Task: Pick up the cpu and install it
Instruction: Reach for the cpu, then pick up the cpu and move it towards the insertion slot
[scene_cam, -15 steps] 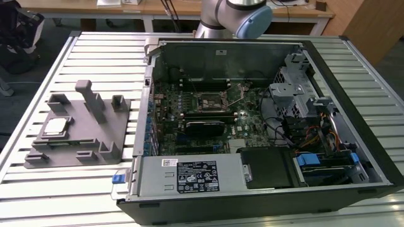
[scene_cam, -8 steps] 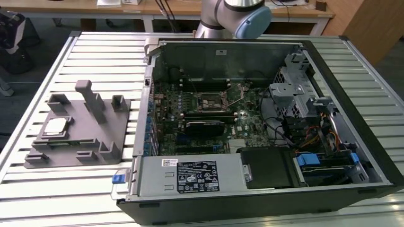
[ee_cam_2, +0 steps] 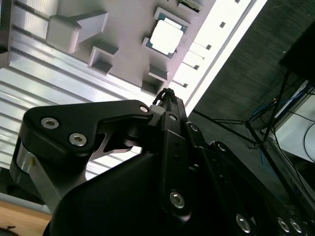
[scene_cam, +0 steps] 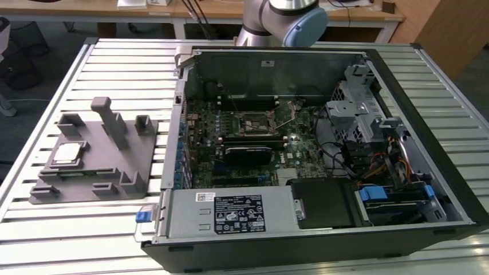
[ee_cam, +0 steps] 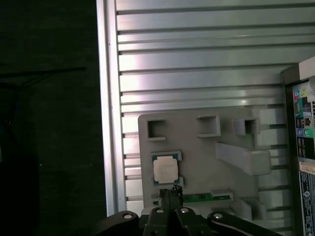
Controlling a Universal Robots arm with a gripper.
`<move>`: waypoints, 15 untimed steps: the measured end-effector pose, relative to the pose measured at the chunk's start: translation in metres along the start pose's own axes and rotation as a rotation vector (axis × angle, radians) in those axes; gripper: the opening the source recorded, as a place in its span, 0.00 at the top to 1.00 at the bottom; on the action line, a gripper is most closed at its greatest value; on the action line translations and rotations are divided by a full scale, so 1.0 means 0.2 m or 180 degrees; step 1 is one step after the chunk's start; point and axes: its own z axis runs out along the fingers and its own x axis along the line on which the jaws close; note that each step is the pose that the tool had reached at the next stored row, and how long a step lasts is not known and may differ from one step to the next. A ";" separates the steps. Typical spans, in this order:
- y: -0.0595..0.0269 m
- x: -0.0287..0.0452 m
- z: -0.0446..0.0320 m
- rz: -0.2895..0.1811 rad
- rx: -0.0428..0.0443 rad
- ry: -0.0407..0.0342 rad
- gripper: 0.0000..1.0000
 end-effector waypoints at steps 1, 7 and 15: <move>0.000 0.004 0.000 0.0000 0.0000 0.0000 0.89; 0.000 0.006 0.000 0.0000 0.0000 0.0000 0.89; -0.001 -0.036 0.057 0.0001 0.0003 0.0038 0.89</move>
